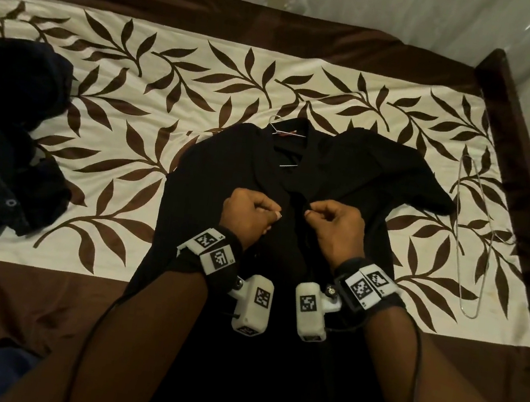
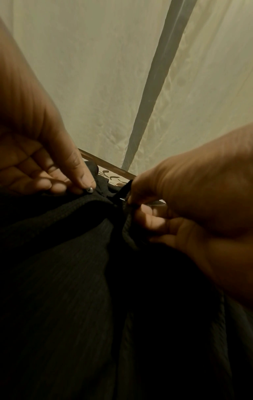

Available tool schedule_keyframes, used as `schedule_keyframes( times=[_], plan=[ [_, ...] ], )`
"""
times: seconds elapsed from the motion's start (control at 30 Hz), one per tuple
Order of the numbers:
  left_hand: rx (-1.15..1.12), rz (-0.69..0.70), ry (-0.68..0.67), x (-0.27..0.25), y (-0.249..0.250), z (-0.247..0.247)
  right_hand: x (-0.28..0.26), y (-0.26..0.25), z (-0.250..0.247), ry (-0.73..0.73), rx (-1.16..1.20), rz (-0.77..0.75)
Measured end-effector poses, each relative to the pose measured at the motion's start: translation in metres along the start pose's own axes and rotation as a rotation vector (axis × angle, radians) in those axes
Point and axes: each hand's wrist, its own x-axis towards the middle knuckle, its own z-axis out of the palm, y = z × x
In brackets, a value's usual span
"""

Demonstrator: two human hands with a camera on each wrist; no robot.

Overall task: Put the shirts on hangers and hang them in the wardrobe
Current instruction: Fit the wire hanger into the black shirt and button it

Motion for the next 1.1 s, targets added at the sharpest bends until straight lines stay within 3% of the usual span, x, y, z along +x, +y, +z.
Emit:
schedule_keyframes(
  times=[0.17, 0.37, 0.63, 0.93, 1.1],
  plan=[
    [-0.033, -0.03, -0.009, 0.0, -0.002, 0.001, -0.002, 0.0, 0.003, -0.05, 0.036, 0.029],
    [-0.051, -0.036, -0.008, 0.002, -0.005, 0.003, 0.002, 0.006, -0.001, -0.008, 0.018, -0.002],
    [-0.05, -0.033, -0.001, 0.002, -0.012, 0.005, 0.009, 0.022, -0.004, -0.021, 0.076, 0.068],
    [0.047, -0.015, 0.012, 0.007, -0.015, 0.0, 0.011, 0.02, -0.017, -0.042, -0.325, -0.112],
    [0.084, -0.014, 0.018, 0.005, -0.013, 0.0, 0.008, 0.005, -0.014, -0.164, -0.437, -0.142]
  ],
)
